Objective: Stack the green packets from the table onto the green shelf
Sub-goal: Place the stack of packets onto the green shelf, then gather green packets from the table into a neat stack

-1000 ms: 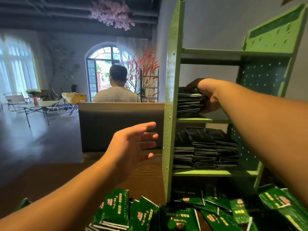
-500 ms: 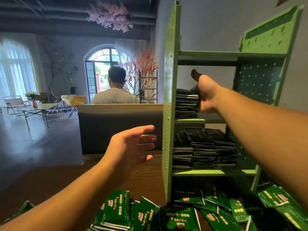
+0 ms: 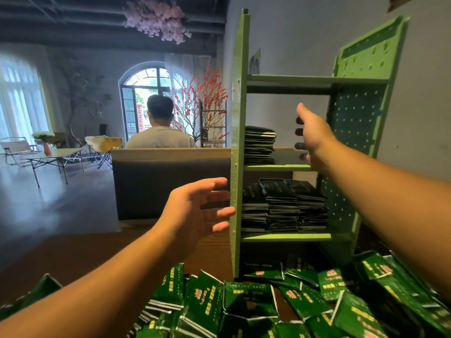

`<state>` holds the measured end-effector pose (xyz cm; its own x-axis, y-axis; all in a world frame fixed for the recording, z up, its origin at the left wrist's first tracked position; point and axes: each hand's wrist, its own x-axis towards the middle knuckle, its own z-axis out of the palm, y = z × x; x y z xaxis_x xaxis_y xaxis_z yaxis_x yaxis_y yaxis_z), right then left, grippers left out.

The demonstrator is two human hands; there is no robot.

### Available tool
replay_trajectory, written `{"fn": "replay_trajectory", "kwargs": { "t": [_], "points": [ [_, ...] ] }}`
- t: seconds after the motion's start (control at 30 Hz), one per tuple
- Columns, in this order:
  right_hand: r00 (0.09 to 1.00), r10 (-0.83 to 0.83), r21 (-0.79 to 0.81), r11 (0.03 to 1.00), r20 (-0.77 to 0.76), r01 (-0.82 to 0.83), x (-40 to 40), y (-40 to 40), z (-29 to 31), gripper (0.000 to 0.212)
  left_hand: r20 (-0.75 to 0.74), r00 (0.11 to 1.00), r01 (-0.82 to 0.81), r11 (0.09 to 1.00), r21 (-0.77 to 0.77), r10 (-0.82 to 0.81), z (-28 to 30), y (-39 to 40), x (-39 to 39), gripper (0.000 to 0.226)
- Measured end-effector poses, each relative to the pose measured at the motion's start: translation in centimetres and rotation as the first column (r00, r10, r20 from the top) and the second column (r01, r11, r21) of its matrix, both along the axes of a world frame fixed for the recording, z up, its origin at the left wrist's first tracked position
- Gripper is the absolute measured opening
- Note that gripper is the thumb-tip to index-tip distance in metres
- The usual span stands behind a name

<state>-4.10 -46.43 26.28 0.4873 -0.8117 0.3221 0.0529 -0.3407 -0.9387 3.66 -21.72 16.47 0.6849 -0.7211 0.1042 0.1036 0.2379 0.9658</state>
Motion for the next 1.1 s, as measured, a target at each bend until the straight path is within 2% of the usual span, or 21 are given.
{"fn": "replay_trajectory", "kwargs": {
  "t": [0.17, 0.3, 0.4, 0.5, 0.63, 0.7, 0.77, 0.83, 0.87, 0.9, 0.93, 1.0, 1.07, 1.1],
  "points": [
    [0.995, -0.087, -0.299, 0.952, -0.058, 0.066, -5.4, 1.3, -2.7, 0.030, -0.041, 0.996, 0.081, 0.997, 0.003, -0.080, -1.1, -1.0, -3.5, 0.038],
    [0.987, -0.127, -0.438, 0.896, -0.102, 0.070, -9.7, 1.8, -5.7, 0.033, -0.070, 0.991, 0.118, 0.992, 0.034, -0.116, -2.6, -2.6, -6.8, 0.034],
    [0.971, -0.142, -0.417, 0.907, -0.191, 0.050, -13.2, 1.8, -8.6, 0.036, -0.083, 0.987, 0.146, 0.987, 0.061, -0.141, -3.9, -4.0, -9.7, 0.032],
    [0.920, -0.158, -0.404, 0.915, -0.359, 0.000, -16.1, 1.7, -10.9, 0.043, -0.082, 0.982, 0.177, 0.980, 0.088, -0.170, -5.0, -4.9, -11.7, 0.031],
    [0.759, -0.276, -0.465, 0.885, -0.589, -0.039, -20.1, 1.2, -14.5, 0.056, -0.063, 0.979, 0.201, 0.970, 0.136, -0.194, -7.4, -6.1, -13.8, 0.026],
    [0.603, -0.333, -0.456, 0.888, -0.725, -0.058, -21.9, 0.5, -16.4, 0.070, -0.029, 0.976, 0.216, 0.952, 0.218, -0.215, -8.7, -6.8, -14.9, 0.022],
    [0.397, -0.325, -0.391, 0.915, -0.859, -0.096, -23.2, -0.5, -18.3, 0.087, 0.023, 0.963, 0.246, 0.915, 0.319, -0.267, -10.1, -7.7, -16.0, 0.020],
    [0.271, -0.282, -0.326, 0.935, -0.921, -0.136, -23.7, -1.0, -19.8, 0.103, 0.129, 0.931, 0.265, 0.877, 0.402, -0.340, -11.5, -8.2, -16.7, 0.016],
    [0.247, -0.275, -0.316, 0.938, -0.929, -0.144, -23.8, -1.2, -20.4, 0.110, 0.227, 0.891, 0.266, 0.857, 0.441, -0.393, -12.1, -8.3, -17.1, 0.017],
    [0.232, -0.277, -0.315, 0.938, -0.932, -0.144, -23.9, -1.2, -21.0, 0.115, 0.361, 0.811, 0.253, 0.833, 0.492, -0.461, -12.7, -8.3, -17.7, 0.023],
    [0.219, -0.286, -0.320, 0.937, -0.933, -0.141, -23.8, -1.3, -21.6, 0.120, 0.507, 0.680, 0.223, 0.808, 0.546, -0.530, -13.2, -8.2, -18.4, 0.032],
    [0.200, -0.308, -0.337, 0.933, -0.930, -0.129, -23.4, -1.4, -22.5, 0.124, 0.741, 0.297, 0.122, 0.794, 0.596, -0.602, -14.4, -8.2, -19.9, 0.050],
    [0.208, -0.324, -0.350, 0.931, -0.923, -0.103, -23.0, -1.5, -23.1, 0.126, 0.820, -0.085, 0.090, 0.815, 0.572, -0.566, -15.2, -8.1, -21.1, 0.061],
    [0.219, -0.325, -0.349, 0.934, -0.920, -0.078, -22.9, -1.6, -23.3, 0.129, 0.808, -0.218, 0.091, 0.812, 0.576, -0.548, -15.6, -8.2, -21.4, 0.063]
  ]
}}
